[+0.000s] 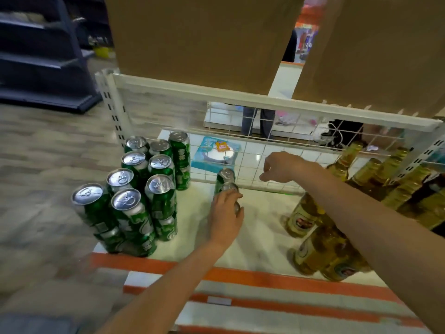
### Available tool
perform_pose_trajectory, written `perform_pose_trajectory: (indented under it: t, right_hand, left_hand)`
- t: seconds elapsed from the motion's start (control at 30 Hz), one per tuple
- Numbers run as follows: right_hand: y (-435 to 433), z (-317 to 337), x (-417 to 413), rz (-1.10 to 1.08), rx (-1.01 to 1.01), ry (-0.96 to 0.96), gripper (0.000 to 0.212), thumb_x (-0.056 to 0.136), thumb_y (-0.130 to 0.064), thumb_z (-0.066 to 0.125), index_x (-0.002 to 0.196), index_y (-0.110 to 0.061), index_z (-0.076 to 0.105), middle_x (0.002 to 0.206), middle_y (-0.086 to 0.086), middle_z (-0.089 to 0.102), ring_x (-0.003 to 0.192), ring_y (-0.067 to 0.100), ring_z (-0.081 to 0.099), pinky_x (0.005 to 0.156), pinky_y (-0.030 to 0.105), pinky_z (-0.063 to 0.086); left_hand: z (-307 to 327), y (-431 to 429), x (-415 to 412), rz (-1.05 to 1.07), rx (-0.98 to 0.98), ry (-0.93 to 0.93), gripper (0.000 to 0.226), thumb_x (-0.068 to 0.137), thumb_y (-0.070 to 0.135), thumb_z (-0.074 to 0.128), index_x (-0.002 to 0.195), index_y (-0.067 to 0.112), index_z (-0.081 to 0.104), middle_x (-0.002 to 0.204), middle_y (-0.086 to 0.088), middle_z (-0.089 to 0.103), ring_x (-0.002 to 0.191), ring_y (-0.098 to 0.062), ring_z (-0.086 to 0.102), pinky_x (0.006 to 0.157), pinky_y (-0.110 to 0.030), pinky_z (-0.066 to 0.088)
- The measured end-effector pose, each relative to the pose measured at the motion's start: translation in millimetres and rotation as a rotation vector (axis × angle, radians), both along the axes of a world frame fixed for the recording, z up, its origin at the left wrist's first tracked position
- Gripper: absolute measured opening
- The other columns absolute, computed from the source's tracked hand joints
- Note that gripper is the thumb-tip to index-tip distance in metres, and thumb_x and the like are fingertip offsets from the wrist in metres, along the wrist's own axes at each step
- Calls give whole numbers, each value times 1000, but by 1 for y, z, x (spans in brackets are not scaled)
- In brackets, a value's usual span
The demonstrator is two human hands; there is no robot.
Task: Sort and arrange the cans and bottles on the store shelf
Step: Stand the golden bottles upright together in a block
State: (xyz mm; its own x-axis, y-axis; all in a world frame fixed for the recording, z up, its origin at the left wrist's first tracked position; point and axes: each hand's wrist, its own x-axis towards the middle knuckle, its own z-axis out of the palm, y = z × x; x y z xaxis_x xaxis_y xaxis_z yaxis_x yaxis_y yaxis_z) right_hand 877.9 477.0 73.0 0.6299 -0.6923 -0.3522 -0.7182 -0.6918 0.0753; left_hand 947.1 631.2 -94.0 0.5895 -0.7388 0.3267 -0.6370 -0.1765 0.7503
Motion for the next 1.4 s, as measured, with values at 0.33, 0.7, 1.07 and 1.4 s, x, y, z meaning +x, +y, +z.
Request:
perform_pose_trajectory:
  t: [0.33, 0.7, 1.07, 1.4]
  right_hand:
    - [34, -70, 16, -84, 111, -62, 38, 87, -42, 65, 113, -14, 68, 110, 4, 64, 96, 24, 59, 71, 30, 44]
    - [41, -104, 7, -242, 163, -231, 35, 86, -37, 65, 103, -8, 71, 101, 8, 69, 88, 25, 63, 73, 31, 49]
    - [25, -139, 33, -206, 288, -459, 67, 86, -40, 70, 139, -13, 40, 133, 10, 55, 117, 30, 57, 83, 35, 47]
    - [24, -158, 41, -186, 385, -603, 58, 79, -34, 76, 127, -16, 49, 123, 5, 62, 106, 26, 61, 87, 37, 50]
  left_hand:
    - [-19, 12, 13, 25, 345, 129, 72, 83, 35, 73, 144, 27, 35, 133, -3, 49, 118, -25, 51, 93, -42, 50]
    - [15, 6, 53, 26, 656, -87, 64, 81, 40, 70, 133, 14, 41, 127, -15, 47, 116, -34, 49, 88, -41, 47]
    - [38, -40, 122, 242, 824, -132, 47, 81, 25, 72, 118, 3, 52, 110, -11, 63, 99, -29, 64, 75, -33, 53]
    - [48, -44, 119, 226, 978, -315, 36, 91, 12, 57, 125, 1, 52, 121, -16, 59, 108, -30, 62, 82, -37, 54]
